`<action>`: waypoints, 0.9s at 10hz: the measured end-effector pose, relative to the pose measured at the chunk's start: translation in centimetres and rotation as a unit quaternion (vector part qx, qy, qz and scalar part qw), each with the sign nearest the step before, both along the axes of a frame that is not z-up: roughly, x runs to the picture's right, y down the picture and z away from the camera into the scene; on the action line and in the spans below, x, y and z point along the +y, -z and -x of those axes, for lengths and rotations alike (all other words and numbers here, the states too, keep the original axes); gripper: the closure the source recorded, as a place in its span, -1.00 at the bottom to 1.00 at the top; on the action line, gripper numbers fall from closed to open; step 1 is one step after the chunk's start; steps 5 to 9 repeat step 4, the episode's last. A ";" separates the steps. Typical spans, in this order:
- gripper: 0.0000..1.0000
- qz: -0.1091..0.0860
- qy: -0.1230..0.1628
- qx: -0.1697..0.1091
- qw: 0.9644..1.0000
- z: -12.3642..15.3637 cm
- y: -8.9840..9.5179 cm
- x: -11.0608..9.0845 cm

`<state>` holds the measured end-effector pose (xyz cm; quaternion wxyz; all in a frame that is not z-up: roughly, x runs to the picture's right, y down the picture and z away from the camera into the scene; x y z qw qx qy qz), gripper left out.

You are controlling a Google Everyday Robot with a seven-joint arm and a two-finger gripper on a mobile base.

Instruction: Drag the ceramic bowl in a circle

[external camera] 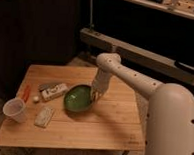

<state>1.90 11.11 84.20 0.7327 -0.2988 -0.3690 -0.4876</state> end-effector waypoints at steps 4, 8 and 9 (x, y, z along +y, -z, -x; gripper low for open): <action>1.00 0.007 -0.023 0.008 1.000 -4.2 -0.4 0.2; 1.00 0.007 -0.023 0.008 1.000 -4.2 -0.4 0.2; 1.00 0.007 -0.023 0.008 1.000 -4.2 -0.4 0.2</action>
